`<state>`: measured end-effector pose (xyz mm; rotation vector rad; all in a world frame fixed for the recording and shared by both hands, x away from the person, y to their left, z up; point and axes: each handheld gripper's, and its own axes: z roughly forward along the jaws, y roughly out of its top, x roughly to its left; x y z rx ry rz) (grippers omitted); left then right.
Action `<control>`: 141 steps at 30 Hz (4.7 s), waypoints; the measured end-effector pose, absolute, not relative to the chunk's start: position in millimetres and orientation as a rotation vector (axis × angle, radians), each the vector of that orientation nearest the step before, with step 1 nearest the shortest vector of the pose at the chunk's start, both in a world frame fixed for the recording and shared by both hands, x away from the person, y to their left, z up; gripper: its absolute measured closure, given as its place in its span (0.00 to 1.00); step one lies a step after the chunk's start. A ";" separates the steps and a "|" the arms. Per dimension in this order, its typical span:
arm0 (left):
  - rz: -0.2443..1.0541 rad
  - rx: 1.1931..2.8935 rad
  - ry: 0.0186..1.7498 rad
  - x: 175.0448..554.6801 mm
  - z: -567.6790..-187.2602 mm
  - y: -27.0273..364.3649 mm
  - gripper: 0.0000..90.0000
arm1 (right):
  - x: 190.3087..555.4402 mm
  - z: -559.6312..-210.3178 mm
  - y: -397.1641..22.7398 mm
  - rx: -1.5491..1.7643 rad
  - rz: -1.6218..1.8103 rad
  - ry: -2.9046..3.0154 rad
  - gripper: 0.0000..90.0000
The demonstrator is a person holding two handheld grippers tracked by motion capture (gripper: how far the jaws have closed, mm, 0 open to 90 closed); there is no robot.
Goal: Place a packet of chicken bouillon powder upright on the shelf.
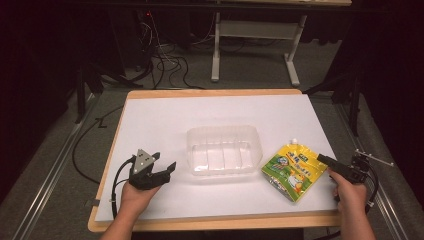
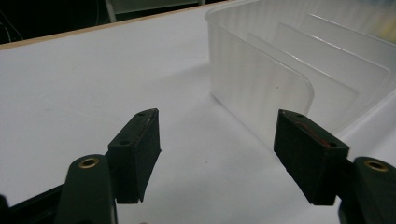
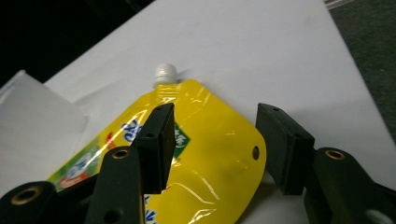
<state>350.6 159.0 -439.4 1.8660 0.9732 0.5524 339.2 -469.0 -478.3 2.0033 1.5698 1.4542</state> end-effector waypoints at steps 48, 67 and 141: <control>0.545 1.870 0.933 350.1 -436.0 154.8 0.36 | 316.4 -435.6 -441.8 1.725 1.411 1.682 1.00; 0.528 1.863 0.930 350.2 -434.9 155.4 0.37 | 286.6 -362.8 -396.1 1.353 1.479 1.608 1.00; 0.418 1.924 0.813 360.0 -453.3 50.5 0.76 | 273.2 -383.6 -386.5 1.444 1.287 1.505 1.00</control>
